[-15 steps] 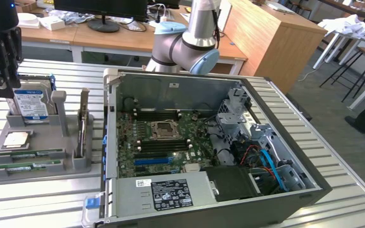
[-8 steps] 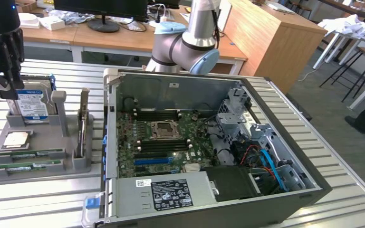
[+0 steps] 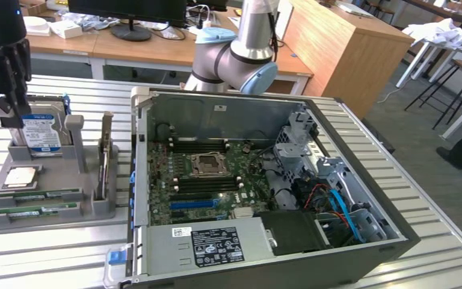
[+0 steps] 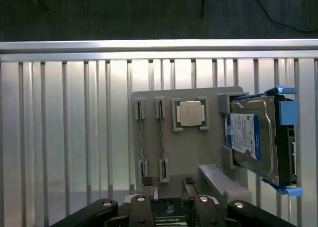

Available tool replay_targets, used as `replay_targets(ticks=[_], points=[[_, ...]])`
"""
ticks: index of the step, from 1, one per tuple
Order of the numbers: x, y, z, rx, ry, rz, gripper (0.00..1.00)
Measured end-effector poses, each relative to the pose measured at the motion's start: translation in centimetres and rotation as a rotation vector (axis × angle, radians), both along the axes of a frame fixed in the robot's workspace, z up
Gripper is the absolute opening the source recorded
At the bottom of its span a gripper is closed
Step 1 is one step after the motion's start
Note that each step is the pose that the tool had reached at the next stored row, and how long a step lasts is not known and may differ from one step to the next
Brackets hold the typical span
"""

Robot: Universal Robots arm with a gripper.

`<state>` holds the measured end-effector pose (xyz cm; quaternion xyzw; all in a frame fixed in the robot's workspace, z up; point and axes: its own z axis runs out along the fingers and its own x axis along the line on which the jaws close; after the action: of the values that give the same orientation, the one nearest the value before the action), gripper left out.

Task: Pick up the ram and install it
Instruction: 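Pick up the ram and move it above insertion slot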

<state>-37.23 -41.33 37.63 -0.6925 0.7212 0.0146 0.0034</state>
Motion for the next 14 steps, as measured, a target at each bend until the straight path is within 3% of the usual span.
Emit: replay_targets(ticks=[14], points=[[0.0,0.0,-1.36,0.0,0.0,0.0,0.36]])
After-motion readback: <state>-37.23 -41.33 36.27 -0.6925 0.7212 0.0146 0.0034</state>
